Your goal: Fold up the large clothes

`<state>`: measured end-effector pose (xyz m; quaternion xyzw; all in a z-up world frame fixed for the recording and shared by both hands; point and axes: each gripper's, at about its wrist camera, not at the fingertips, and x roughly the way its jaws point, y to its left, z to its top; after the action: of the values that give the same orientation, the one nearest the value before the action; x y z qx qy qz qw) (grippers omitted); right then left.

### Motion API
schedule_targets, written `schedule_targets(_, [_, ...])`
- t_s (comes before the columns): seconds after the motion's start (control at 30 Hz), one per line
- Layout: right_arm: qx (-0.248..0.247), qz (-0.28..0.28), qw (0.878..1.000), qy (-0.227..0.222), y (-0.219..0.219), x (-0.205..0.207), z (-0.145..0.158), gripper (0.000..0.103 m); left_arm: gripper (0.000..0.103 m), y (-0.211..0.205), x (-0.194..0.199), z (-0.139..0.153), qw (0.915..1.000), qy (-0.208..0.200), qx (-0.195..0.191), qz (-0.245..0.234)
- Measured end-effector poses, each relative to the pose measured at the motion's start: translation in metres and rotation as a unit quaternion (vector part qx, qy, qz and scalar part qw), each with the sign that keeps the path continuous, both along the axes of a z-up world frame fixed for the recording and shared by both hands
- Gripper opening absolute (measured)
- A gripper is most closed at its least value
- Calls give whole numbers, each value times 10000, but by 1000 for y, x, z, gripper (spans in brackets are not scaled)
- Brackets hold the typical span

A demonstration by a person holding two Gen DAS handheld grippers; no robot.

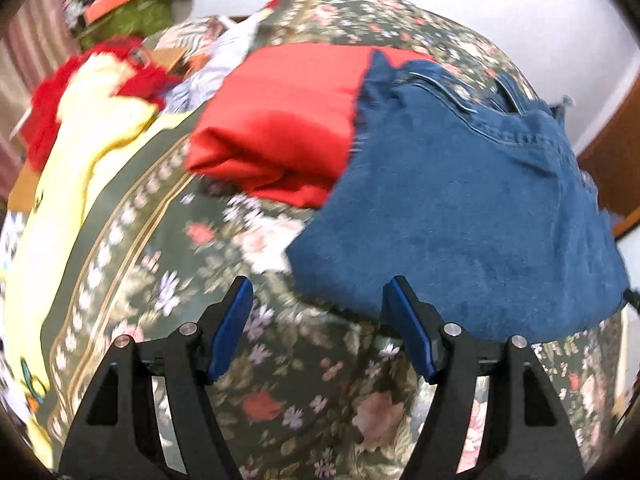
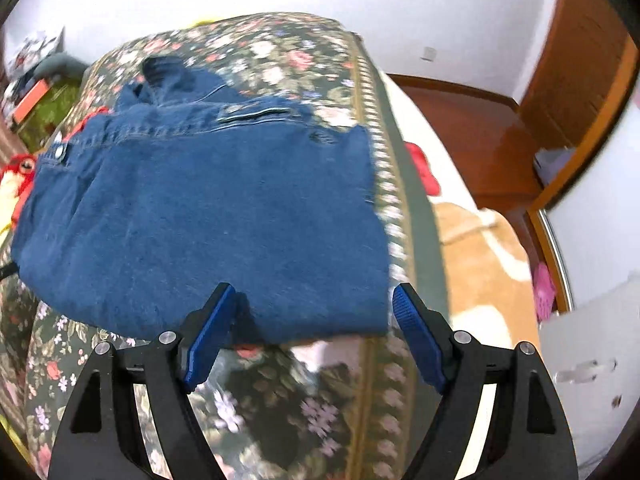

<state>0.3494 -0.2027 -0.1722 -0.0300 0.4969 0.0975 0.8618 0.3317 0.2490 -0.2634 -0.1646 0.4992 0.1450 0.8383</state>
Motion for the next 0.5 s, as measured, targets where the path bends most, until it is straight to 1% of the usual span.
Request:
schedule_targets(0.07, [167, -130, 9998, 26, -10, -4, 6, 78, 69, 8, -11, 1, 9994, -42, -320, 158])
schedule_targets(0.17, [359, -220, 9991, 16, -16, -8, 14, 78, 69, 10, -29, 3, 9962, -209, -815, 230])
schedule_targets(0.27, [450, -198, 9988, -38, -14, -13, 21, 78, 70, 3, -37, 0, 9898, -354, -1347, 299])
schedule_targets(0.33, [489, -113, 9987, -36, -8, -12, 21, 78, 70, -4, -34, -5, 9822, -406, -1818, 222])
schedule_targets(0.5, [461, 196, 9987, -113, 10, -16, 23, 78, 69, -18, -20, -18, 9613, -598, -2690, 50])
